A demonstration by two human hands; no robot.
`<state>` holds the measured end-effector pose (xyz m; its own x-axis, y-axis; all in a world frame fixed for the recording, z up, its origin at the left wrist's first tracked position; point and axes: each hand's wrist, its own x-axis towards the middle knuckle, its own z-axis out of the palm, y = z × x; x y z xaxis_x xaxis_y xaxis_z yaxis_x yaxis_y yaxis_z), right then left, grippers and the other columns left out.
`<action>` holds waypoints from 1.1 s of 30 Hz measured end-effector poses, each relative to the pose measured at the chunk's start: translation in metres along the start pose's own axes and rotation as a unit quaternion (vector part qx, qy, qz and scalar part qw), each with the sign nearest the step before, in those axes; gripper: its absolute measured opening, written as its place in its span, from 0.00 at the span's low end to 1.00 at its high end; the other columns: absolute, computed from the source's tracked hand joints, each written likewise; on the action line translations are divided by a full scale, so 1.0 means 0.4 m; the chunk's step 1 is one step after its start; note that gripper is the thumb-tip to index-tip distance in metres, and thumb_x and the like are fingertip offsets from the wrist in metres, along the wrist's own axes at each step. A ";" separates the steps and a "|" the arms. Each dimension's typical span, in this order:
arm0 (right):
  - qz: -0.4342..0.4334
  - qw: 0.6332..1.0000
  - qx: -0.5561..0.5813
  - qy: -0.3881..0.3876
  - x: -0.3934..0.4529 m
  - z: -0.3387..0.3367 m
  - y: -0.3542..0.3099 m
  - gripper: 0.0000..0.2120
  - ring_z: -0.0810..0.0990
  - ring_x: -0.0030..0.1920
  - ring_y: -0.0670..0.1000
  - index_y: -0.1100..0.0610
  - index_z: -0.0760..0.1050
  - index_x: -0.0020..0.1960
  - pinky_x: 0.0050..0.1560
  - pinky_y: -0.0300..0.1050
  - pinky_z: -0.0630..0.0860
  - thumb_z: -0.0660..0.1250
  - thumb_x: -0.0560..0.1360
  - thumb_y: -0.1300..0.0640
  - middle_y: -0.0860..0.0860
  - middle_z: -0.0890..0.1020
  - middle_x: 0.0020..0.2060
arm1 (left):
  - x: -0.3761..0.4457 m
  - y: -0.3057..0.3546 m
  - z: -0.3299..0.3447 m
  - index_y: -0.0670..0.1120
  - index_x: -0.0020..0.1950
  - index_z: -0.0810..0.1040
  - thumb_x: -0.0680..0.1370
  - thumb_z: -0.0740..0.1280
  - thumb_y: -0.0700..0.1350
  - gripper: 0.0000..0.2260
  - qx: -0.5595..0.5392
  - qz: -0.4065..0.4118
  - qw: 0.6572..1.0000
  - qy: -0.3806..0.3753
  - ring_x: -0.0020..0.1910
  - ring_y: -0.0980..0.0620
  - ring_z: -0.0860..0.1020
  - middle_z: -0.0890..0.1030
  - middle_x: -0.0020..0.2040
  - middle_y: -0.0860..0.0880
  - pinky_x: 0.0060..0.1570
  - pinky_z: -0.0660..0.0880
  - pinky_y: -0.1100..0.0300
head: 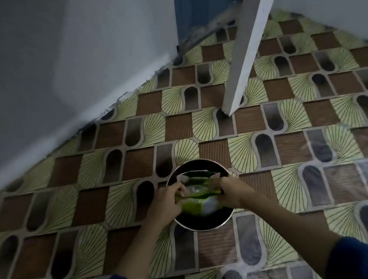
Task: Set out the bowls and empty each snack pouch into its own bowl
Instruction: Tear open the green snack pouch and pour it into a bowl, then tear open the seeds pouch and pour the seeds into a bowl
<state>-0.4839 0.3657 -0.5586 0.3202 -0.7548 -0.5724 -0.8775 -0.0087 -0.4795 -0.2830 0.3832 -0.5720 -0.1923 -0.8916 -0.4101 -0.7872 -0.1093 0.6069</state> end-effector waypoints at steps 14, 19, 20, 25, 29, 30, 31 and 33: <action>-0.015 0.992 -0.126 -0.014 -0.405 -0.519 -0.451 0.11 0.70 0.35 0.55 0.61 0.64 0.35 0.33 0.45 0.66 0.61 0.75 0.58 0.57 0.68 0.34 | -0.335 0.520 -0.591 0.39 0.52 0.75 0.77 0.61 0.45 0.10 0.235 -0.008 0.968 -0.087 0.52 0.41 0.77 0.78 0.51 0.41 0.52 0.76 0.49; -0.105 0.977 -0.183 0.012 -0.607 -0.809 -0.740 0.14 0.77 0.44 0.58 0.68 0.76 0.52 0.45 0.54 0.76 0.63 0.75 0.57 0.62 0.79 0.48 | -0.520 0.750 -0.917 0.40 0.53 0.78 0.77 0.61 0.42 0.10 0.269 -0.001 0.963 -0.016 0.52 0.42 0.79 0.80 0.48 0.42 0.51 0.77 0.50; -0.125 0.974 -0.189 0.022 -0.633 -0.859 -0.798 0.14 0.78 0.45 0.58 0.67 0.76 0.52 0.46 0.52 0.76 0.64 0.74 0.56 0.60 0.80 0.48 | -0.553 0.782 -0.975 0.40 0.54 0.78 0.77 0.61 0.42 0.11 0.272 -0.002 0.962 0.011 0.53 0.42 0.78 0.80 0.50 0.42 0.52 0.76 0.50; -0.201 0.961 -0.183 0.058 -0.706 -1.039 -1.066 0.12 0.79 0.38 0.53 0.64 0.80 0.51 0.37 0.40 0.75 0.66 0.73 0.56 0.58 0.83 0.43 | -0.684 0.835 -1.228 0.45 0.59 0.75 0.77 0.63 0.49 0.13 0.257 -0.056 0.957 0.126 0.55 0.46 0.76 0.78 0.58 0.46 0.51 0.72 0.55; -0.238 0.951 -0.186 0.068 -0.666 -1.092 -1.246 0.11 0.80 0.36 0.53 0.62 0.79 0.49 0.51 0.51 0.79 0.67 0.72 0.56 0.54 0.82 0.38 | -0.753 0.778 -1.389 0.45 0.59 0.75 0.77 0.63 0.48 0.13 0.266 -0.098 0.941 0.186 0.55 0.46 0.77 0.77 0.58 0.45 0.48 0.71 0.56; -0.249 0.947 -0.191 0.069 -0.649 -1.097 -1.290 0.11 0.80 0.36 0.53 0.62 0.79 0.49 0.51 0.51 0.79 0.67 0.71 0.56 0.54 0.82 0.38 | -0.763 0.760 -1.426 0.44 0.60 0.75 0.77 0.63 0.47 0.13 0.277 -0.113 0.935 0.193 0.55 0.46 0.76 0.77 0.59 0.45 0.48 0.71 0.56; -0.258 0.944 -0.196 0.070 -0.632 -1.100 -1.333 0.11 0.81 0.37 0.53 0.62 0.79 0.49 0.48 0.49 0.79 0.67 0.72 0.55 0.54 0.82 0.39 | -0.768 0.737 -1.462 0.43 0.60 0.75 0.77 0.63 0.47 0.13 0.285 -0.127 0.930 0.195 0.56 0.45 0.76 0.77 0.59 0.44 0.49 0.71 0.56; -0.269 0.938 -0.205 0.068 -0.593 -1.100 -1.418 0.11 0.81 0.40 0.54 0.61 0.78 0.50 0.40 0.44 0.75 0.67 0.72 0.55 0.54 0.83 0.41 | -0.770 0.678 -1.536 0.42 0.60 0.76 0.77 0.64 0.46 0.14 0.281 -0.150 0.927 0.198 0.57 0.45 0.76 0.77 0.60 0.44 0.49 0.71 0.56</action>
<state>-0.2193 0.2611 0.1418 0.7332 -0.6442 -0.2177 -0.6736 -0.6443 -0.3622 -0.0772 0.3582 0.1373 0.2270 -0.9618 -0.1529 -0.9728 -0.2312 0.0107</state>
